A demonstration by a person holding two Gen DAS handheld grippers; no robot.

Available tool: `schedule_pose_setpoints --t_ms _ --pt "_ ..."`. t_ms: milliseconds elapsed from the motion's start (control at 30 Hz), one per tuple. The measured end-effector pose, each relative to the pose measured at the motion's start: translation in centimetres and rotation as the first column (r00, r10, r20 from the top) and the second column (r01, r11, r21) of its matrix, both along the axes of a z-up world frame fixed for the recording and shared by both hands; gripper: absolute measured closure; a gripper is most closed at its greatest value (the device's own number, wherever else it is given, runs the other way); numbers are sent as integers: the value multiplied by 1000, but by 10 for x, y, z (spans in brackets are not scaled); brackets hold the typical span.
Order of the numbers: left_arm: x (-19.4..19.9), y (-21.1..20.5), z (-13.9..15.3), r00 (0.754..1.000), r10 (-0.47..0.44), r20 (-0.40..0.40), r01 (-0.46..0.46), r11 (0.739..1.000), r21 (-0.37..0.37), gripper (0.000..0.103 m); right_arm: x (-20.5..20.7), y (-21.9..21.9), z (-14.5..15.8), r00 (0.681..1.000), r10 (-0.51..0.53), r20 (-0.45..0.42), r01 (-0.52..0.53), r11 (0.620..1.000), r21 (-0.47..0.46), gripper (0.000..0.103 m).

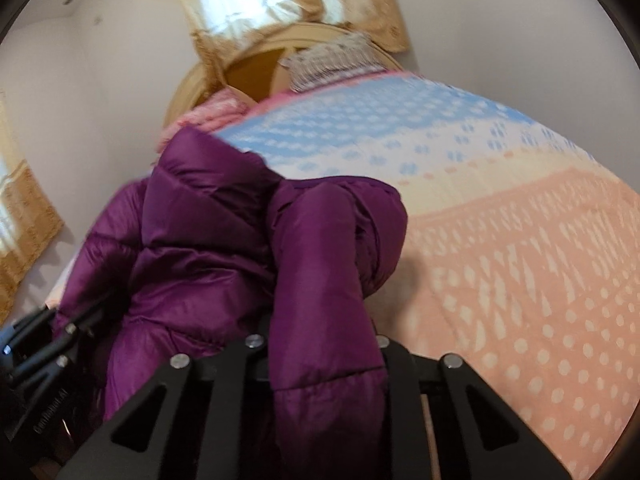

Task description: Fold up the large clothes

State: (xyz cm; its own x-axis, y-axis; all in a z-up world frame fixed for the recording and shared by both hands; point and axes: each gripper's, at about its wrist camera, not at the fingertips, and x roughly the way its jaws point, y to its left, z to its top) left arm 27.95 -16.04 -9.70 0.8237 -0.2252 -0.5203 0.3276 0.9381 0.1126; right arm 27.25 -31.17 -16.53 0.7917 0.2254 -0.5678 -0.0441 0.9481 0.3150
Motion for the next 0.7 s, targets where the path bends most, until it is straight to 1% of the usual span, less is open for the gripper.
schedule_pose_setpoints --t_ms 67,167,233,333,467,533,600,700 --pt "-14 23 19 999 26 22 -25 999 -25 86 -10 16 14 999 37 32 -38 999 10 82" --pt "-29 58 37 997 75 36 -74 997 -30 87 -17 46 34 992 101 68 -103 995 15 82" --pt "-40 86 45 993 108 44 -107 994 -24 87 -18 69 44 986 149 79 -151 988 17 82" --pt "-47 123 49 986 159 47 -158 987 -16 87 -15 109 53 971 223 85 -225 974 7 82" --pt "-52 183 39 966 257 32 -257 966 -18 87 -7 165 52 943 324 72 -323 946 -14 82" --pt "-52 205 32 956 291 20 -291 956 -21 87 -1 190 47 929 365 59 -364 931 -30 82" --pt "-51 232 19 942 336 -6 -336 941 -29 87 5 215 40 914 404 39 -402 914 -48 83" --pt "-47 255 -4 928 370 -40 -372 928 -23 87 12 246 25 899 438 4 -437 896 -73 83"
